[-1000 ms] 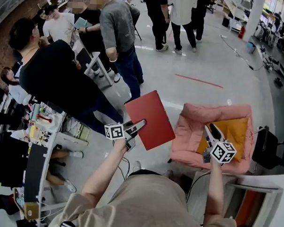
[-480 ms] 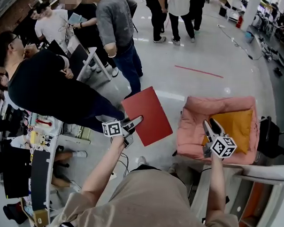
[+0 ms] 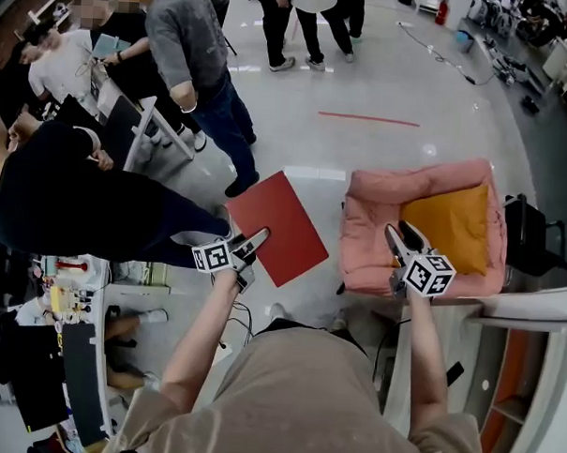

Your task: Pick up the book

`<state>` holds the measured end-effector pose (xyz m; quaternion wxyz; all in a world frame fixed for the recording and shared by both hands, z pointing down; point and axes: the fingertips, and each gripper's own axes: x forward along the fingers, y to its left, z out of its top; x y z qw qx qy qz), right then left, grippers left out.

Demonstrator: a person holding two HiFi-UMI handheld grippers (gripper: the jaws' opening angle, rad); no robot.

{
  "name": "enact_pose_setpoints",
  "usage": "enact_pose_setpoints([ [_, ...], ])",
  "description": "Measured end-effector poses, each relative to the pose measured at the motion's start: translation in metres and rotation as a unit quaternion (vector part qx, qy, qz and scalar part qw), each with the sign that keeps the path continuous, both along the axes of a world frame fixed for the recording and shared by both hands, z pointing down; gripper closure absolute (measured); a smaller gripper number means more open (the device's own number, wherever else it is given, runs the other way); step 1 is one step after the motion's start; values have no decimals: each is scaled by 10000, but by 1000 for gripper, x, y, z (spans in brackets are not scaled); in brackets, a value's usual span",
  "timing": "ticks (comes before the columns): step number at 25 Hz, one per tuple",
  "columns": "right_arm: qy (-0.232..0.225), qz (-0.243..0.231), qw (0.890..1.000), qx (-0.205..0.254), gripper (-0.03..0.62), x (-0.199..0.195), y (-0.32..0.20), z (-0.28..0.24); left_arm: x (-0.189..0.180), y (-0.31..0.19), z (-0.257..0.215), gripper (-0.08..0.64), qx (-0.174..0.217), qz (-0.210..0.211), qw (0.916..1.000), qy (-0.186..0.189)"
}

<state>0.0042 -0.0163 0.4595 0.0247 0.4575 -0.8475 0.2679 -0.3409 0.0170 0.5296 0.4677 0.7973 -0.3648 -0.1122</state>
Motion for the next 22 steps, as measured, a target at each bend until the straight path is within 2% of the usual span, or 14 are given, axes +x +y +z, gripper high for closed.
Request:
enact_pose_setpoints([
  [11, 120, 33, 9998, -172, 397, 7, 8, 28, 13, 3, 31, 293, -185, 125, 9997, -134],
  [22, 173, -145, 9991, -371, 397, -4, 9, 58, 36, 6, 55, 293, -382, 261, 9987, -234],
])
